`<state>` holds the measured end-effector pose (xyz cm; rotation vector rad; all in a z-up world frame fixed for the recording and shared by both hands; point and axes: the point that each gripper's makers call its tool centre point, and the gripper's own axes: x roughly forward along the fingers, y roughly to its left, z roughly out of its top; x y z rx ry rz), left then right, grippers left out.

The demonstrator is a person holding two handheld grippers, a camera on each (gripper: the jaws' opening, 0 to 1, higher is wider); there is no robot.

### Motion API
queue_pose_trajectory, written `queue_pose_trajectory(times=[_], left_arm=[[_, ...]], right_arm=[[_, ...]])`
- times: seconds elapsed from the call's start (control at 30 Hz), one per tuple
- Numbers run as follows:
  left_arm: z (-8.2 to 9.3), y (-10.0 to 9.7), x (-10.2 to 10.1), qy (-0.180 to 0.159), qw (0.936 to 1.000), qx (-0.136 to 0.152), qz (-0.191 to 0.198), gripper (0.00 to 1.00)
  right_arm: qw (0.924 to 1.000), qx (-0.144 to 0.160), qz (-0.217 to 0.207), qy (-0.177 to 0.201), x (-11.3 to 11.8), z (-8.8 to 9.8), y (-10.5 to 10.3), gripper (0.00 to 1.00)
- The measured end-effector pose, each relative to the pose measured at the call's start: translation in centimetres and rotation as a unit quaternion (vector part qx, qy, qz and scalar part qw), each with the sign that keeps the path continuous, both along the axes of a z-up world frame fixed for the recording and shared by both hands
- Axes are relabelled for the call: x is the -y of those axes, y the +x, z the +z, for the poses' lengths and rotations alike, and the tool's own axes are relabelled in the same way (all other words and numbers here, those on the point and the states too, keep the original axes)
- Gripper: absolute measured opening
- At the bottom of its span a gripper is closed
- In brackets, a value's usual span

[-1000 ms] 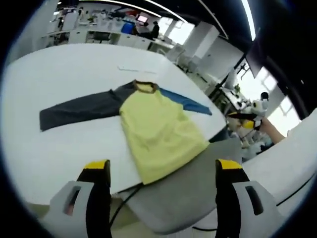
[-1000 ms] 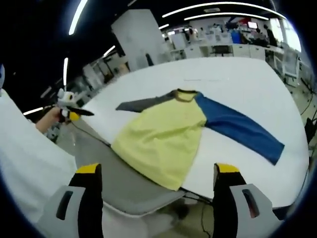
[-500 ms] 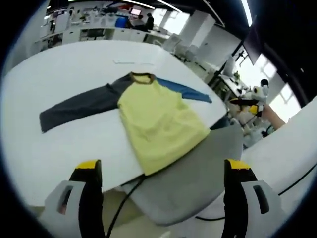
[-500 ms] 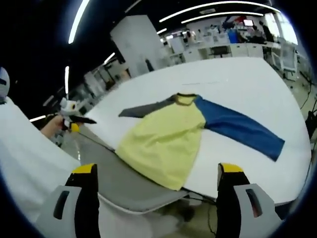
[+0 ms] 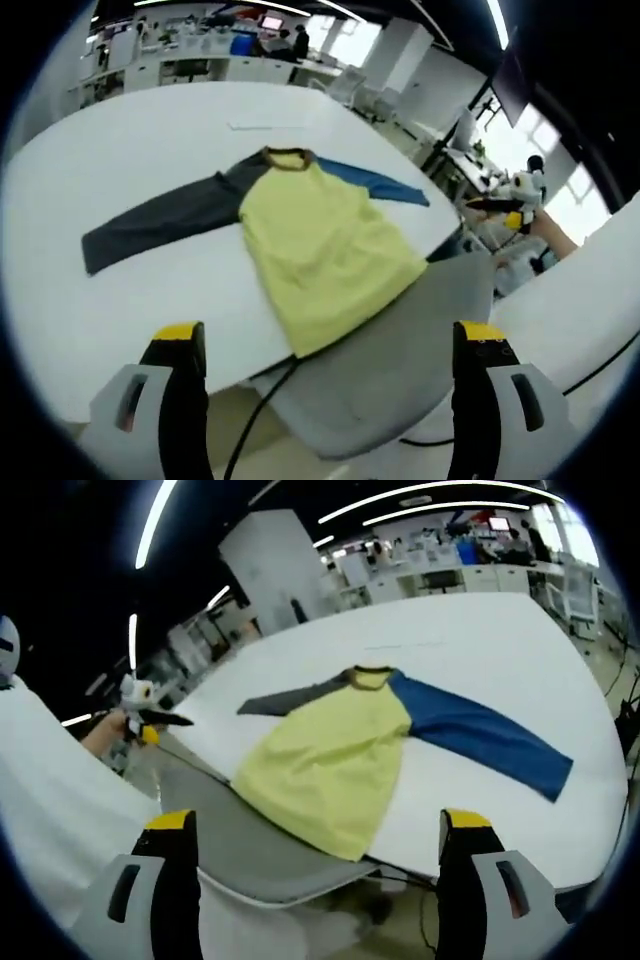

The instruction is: Fold the garment on the visible template until the final outline fits inside the template.

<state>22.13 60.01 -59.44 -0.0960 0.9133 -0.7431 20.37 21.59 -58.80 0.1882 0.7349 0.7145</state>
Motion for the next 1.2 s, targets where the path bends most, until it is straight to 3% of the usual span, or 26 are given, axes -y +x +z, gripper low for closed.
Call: queue_pose_trajectory(times=[0.6, 1.2], left_arm=[[-0.3, 0.4, 0.3, 0.001, 0.9999, -0.002, 0.01, 0.99], [-1.0, 0.9, 1.9, 0.0, 0.9999, -0.002, 0.015, 0.99]], right_arm=[[0.9999, -0.011, 0.007, 0.0, -0.1, -0.8, 0.5, 1.0], [0.9996, -0.027, -0.007, 0.003, 2.4, -2.5, 2.4, 0.99]])
